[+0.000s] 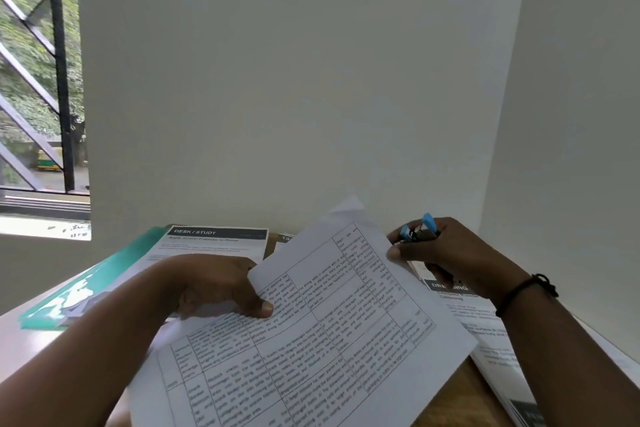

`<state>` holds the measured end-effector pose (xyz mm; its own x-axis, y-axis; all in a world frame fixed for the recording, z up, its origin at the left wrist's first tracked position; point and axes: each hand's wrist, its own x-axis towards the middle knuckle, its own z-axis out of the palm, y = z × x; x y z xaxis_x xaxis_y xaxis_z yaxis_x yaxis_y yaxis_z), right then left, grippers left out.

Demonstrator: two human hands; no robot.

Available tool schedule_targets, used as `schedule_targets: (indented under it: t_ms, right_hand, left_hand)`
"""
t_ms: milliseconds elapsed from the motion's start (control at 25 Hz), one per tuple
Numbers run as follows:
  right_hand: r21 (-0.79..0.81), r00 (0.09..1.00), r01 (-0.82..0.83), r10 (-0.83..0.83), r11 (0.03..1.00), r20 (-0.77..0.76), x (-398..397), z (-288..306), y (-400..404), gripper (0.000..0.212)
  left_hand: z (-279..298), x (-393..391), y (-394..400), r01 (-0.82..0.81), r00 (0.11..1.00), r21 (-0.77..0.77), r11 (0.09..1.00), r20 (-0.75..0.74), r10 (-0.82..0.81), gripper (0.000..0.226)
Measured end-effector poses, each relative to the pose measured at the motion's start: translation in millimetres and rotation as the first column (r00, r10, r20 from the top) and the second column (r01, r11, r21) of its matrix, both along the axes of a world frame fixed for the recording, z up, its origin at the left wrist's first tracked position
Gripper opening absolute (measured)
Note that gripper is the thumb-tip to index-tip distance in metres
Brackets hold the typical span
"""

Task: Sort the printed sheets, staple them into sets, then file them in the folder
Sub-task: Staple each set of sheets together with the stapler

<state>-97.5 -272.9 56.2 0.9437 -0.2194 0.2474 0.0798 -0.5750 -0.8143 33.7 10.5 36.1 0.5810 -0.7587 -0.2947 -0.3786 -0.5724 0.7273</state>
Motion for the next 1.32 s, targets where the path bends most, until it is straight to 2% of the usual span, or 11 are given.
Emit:
schedule_targets:
  t_ms: [280,400,520,600,680,760,840,920,1000,1160,1320]
  right_hand:
    - [0.03,0.992,-0.066,0.069,0.997,-0.101,8,-7,5,0.054]
    - [0.216,0.994,-0.074,0.09,0.973,-0.062,9,-7,1,0.049]
    - [0.488,1.0,-0.011,0.013,0.873,0.0,10,-4,-7,0.045]
    - [0.672,0.999,0.014,-0.037,0.74,0.021,15,-7,-12,0.042]
    - [0.81,0.993,0.009,-0.103,0.587,0.063,21,-9,-12,0.029]
    - [0.897,0.973,-0.018,-0.198,0.441,0.117,28,-10,-9,0.031]
    - [0.945,0.947,-0.067,-0.279,0.319,0.162,32,-10,-3,0.029]
    - [0.969,0.921,-0.076,-0.355,0.236,0.159,32,-9,4,0.013]
    - [0.982,0.909,-0.071,-0.393,0.175,0.136,30,-8,9,0.008]
    - [0.982,0.878,-0.054,-0.459,0.182,0.134,28,-11,20,0.011]
    - [0.96,0.824,0.008,-0.546,0.281,0.153,31,-22,39,0.009]
  left_hand:
    - [1,-14,-13,0.105,0.994,0.124,0.987,0.012,-0.107,0.023]
    - [-1,-15,-12,0.048,0.999,-0.127,0.991,-0.019,-0.051,0.019]
    - [-1,6,-7,-0.154,0.883,-0.754,0.639,0.184,0.431,0.032]
    - [12,-8,-1,0.029,0.582,-0.928,0.372,0.319,0.749,0.02]
    - [21,-52,-2,0.198,0.609,-0.934,0.298,0.355,0.709,0.007]
    - [16,-106,-22,0.212,0.836,-0.801,0.56,0.445,0.32,0.017]
    - [-5,-140,-55,0.332,0.855,-0.281,0.9,0.493,-0.161,0.019]
    - [-17,-152,-88,0.26,0.913,-0.152,0.954,0.359,-0.191,0.019]
    - [-18,-146,-116,0.011,0.999,-0.269,0.963,0.047,0.001,0.061]
    - [-13,-117,-166,-0.207,0.976,-0.669,0.714,-0.188,0.108,0.092]
    - [-5,-96,-193,-0.534,0.845,-0.79,0.301,-0.492,0.208,0.041]
